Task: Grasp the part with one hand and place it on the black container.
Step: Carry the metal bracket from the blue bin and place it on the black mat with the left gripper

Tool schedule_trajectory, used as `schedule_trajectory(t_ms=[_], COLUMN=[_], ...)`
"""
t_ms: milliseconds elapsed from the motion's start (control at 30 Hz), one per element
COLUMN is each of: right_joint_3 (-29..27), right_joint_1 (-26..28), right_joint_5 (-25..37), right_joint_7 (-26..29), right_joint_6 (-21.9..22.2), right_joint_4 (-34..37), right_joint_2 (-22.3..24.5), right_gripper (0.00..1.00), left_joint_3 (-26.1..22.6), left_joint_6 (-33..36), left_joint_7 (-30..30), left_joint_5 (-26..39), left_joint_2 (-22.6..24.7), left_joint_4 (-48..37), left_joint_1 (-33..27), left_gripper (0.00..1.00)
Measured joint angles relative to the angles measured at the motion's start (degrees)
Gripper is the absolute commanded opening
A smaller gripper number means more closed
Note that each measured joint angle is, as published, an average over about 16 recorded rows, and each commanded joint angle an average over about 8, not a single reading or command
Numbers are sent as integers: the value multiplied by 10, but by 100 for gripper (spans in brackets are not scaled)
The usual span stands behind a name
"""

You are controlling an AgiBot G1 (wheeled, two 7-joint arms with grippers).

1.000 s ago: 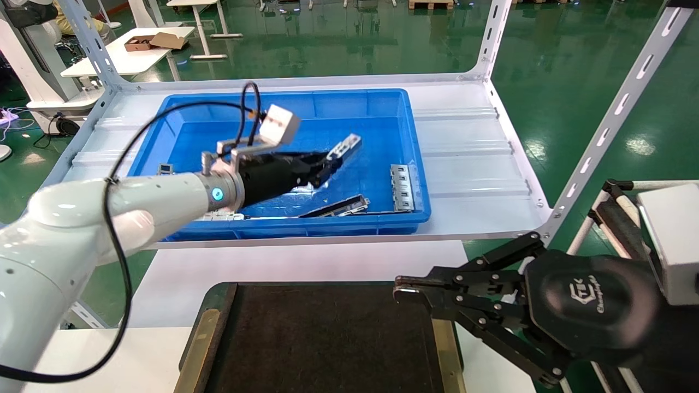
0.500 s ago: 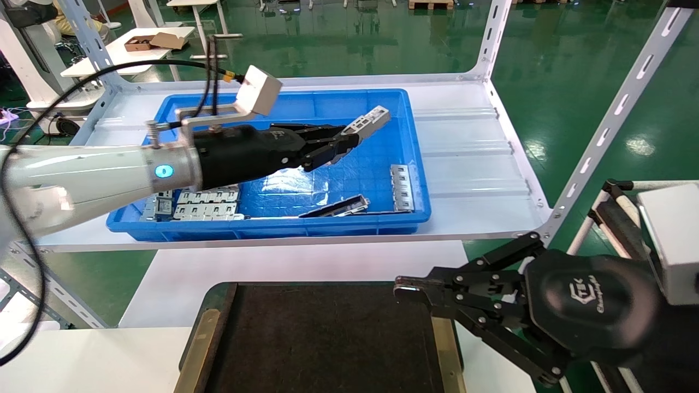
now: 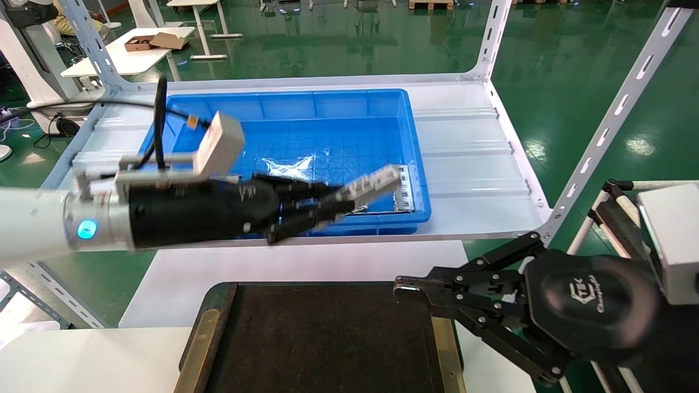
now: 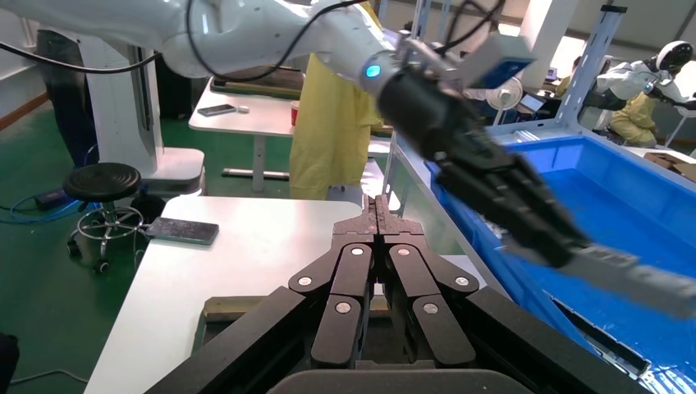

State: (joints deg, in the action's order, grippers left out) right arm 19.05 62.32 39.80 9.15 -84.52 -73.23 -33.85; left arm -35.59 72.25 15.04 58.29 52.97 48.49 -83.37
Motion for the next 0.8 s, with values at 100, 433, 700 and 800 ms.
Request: schedule_trajectory(t_ms=[100,433,700,800], right_joint_3=[0,0,0,0], right_joint_1=[0,0,0,0], right_joint_5=[0,0,0,0], right_joint_7=[0,0,0,0], right_joint_6=[0,0,0,0], right_joint_4=[0,0,0,0], right_joint_2=[0,0,0,0], right_gripper=[0,0,0,0], left_joint_3=[0,-13,-33,-42], left_joint_6=[-18,-117,-220,-269], left_joint_7=[31,121,168,186], left_joint_5=[-3,9,28,37], left_joint_2=[-31,-102,-101,-88], left_joint_4=[74,250,286,287], left_joint_1=[39,174,274,307], left_gripper=[0,0,0,0])
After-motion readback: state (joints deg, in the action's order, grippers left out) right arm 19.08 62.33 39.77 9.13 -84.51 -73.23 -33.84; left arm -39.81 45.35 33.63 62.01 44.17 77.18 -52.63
